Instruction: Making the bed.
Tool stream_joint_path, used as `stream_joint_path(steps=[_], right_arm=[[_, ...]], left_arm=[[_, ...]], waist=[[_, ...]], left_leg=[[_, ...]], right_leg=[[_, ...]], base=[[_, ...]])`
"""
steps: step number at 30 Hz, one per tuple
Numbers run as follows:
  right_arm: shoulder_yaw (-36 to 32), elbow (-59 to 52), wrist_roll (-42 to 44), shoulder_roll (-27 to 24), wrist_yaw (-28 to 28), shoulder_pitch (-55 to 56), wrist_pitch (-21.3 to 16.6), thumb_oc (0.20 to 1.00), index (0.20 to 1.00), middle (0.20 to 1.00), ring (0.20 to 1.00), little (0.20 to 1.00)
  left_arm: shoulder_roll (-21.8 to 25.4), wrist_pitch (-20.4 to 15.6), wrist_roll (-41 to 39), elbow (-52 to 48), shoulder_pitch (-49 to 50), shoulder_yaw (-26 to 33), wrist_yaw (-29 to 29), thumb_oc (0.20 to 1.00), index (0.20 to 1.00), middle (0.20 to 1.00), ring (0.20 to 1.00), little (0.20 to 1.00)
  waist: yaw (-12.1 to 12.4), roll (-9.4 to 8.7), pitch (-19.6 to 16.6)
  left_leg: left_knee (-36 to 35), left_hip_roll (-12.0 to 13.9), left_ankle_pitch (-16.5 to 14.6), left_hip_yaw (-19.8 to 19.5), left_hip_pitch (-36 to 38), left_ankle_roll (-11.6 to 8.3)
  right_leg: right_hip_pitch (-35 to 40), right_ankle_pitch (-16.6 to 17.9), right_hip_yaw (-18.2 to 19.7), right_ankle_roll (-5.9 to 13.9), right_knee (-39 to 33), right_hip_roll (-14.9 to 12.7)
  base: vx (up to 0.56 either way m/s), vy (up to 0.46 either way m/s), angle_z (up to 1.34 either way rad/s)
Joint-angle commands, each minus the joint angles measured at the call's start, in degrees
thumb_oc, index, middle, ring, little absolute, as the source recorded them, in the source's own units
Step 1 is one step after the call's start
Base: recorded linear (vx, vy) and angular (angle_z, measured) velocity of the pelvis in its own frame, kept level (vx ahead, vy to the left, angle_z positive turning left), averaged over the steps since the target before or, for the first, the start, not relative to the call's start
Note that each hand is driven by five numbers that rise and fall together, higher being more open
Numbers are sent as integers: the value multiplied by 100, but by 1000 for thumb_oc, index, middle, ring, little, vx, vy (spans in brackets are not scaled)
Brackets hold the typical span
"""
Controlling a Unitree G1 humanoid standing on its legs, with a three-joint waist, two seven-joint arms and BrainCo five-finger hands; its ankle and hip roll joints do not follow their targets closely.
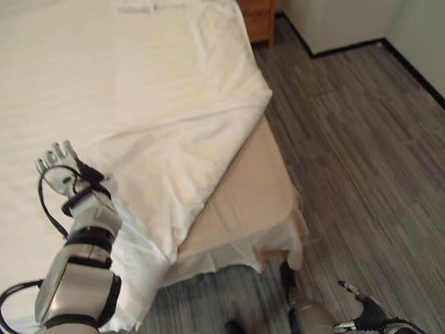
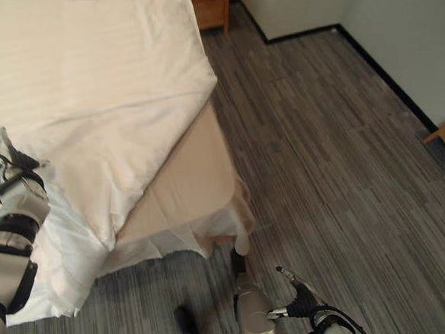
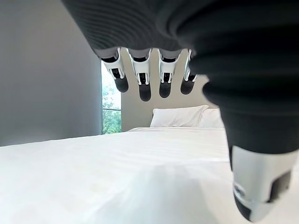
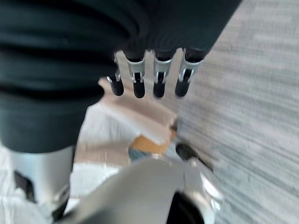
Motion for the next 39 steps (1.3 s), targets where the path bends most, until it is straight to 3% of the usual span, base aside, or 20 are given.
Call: stream_joint_path(steps=[1,2,3,8,10,11,12,13,14,15,16,17,21,25,27,31,33,34,36,39], right_arm=[[48,-41,432,-86,-2,-294,-351,1000,1000,1000,1000,1000],[89,7,482,-67,9,-341,-358,1000,1000,1000,1000,1000],[90,11,482,-62,8,-345,-360,1000,1000,1000,1000,1000],[494,377,520,-44,108,-623,-394,1000,1000,1000,1000,1000],[664,588,372,13,86,-809,-366,1000,1000,1000,1000,1000],[755,506,186,-3,73,-820,-380,1000,1000,1000,1000,1000],[750,502,183,-10,72,-805,-380,1000,1000,1000,1000,1000],[724,301,69,-53,48,-713,-410,1000,1000,1000,1000,1000],[722,294,69,-60,50,-701,-408,1000,1000,1000,1000,1000],[682,151,91,-77,62,-597,-439,1000,1000,1000,1000,1000],[682,150,91,-78,62,-596,-438,1000,1000,1000,1000,1000],[700,115,44,-91,49,-542,-455,1000,1000,1000,1000,1000],[850,446,-309,-90,-66,-654,-360,1000,1000,1000,1000,1000],[772,1289,-273,210,-326,-956,-70,1000,1000,1000,1000,1000],[710,1514,-196,311,-397,-998,-11,1000,1000,1000,1000,1000],[310,2581,208,738,-738,-1516,272,1000,1000,1000,1000,1000],[-96,3429,680,1004,-881,-1836,352,1000,1000,1000,1000,1000],[-97,3431,680,1005,-881,-1838,351,1000,1000,1000,1000,1000],[-718,4540,1371,1272,-823,-1923,355,1000,1000,1000,1000,1000],[-813,4889,1439,1320,-796,-1945,408,1000,1000,1000,1000,1000]], left_arm=[[513,-191,-320,441,-683,-54,224,511,511,511,511,511],[469,-218,-349,650,-676,-95,152,297,297,297,297,297],[470,-224,-352,660,-685,-103,154,200,200,200,200,200],[-135,-423,-694,1314,-421,-3,-243,200,200,200,200,200],[-808,-732,-975,1145,-240,40,-262,200,200,200,200,200],[-1237,-948,-1212,560,-160,35,-114,200,200,200,200,200],[-1247,-938,-1213,541,-140,40,-108,200,200,200,200,200],[-1511,-1210,-1490,-403,-34,22,30,200,200,200,200,200],[-1513,-1195,-1489,-429,-12,27,31,200,200,200,200,200],[-1541,-1303,-1534,-1246,42,-35,94,200,200,200,200,200],[-1541,-1301,-1534,-1249,45,-34,94,200,200,200,200,200],[-1823,-1554,-1540,-2590,255,-143,188,200,200,200,200,200],[-2327,-1836,-1533,-3989,621,-364,-69,200,200,200,200,200],[-3232,-2076,-2088,-4807,1079,-1122,-892,200,200,200,200,200],[-3333,-2103,-2137,-4926,1160,-1340,-1062,200,200,200,200,200],[-3605,-2193,-2486,-4866,1389,-2249,-1998,200,200,200,200,200],[-3769,-2237,-2749,-4632,1447,-2891,-2968,200,200,200,200,200],[-3770,-2238,-2749,-4630,1445,-2891,-2968,200,200,200,200,200],[-3809,-2259,-3701,-4394,1662,-3172,-3841,200,200,200,200,200],[-3820,-2251,-3910,-4345,1712,-3181,-4004,200,200,200,200,200]], waist=[[150,14,235],[140,8,225],[137,9,212],[82,5,92],[88,28,58],[107,45,61],[108,52,66],[138,76,93],[136,80,94],[146,96,112],[145,97,112],[170,129,180],[163,175,205],[157,156,329],[163,137,377],[189,89,533],[166,54,609],[171,52,607],[115,49,676],[109,49,686]], left_leg=[[35,330,473,-33,-628,-400],[35,343,500,-48,-732,-410],[35,342,503,-51,-750,-410],[35,301,577,-161,-1269,-431],[35,255,547,-223,-1336,-412],[35,230,502,-251,-1271,-397],[35,232,497,-253,-1254,-398],[35,189,445,-295,-1169,-377],[35,190,443,-298,-1159,-377],[35,171,422,-317,-1147,-360],[35,171,422,-318,-1146,-360],[35,112,413,-383,-1171,-323],[35,93,390,-399,-1179,-279],[35,91,337,-376,-1012,-227],[35,87,321,-372,-962,-210],[35,60,273,-337,-829,-140],[35,52,240,-283,-757,-102],[35,51,241,-279,-760,-102],[35,37,114,-208,-521,-52],[35,38,91,-190,-456,-46]], right_leg=[[313,-423,-14,884,72,-470],[233,-404,-26,890,72,-486],[217,-403,-29,889,72,-488],[-205,-326,-108,904,72,-565],[-225,-350,-128,902,72,-615],[-151,-396,-141,898,72,-643],[-133,-400,-144,898,72,-641],[-14,-451,-166,883,72,-671],[-3,-453,-169,884,72,-671],[35,-456,-192,875,72,-689],[36,-456,-192,875,72,-689],[63,-464,-247,854,72,-720],[69,-474,-265,815,72,-728],[174,-489,-201,768,72,-732],[201,-490,-182,760,72,-726],[262,-493,-99,750,72,-713],[262,-478,-23,752,72,-704],[256,-476,-18,752,72,-704],[395,-538,118,751,72,-657],[443,-554,144,750,72,-640]], base=[[0,0,0],[0,0,0],[-16,6,3],[-28,8,13],[16,26,14],[15,25,11],[6,31,13],[-3,16,12],[7,23,12],[11,7,9],[-3,22,13],[-16,12,15],[-9,8,19],[-12,6,-1],[-11,3,-9],[-23,34,-8],[-24,47,-5],[2,90,-6],[16,104,-14],[9,43,-21]])
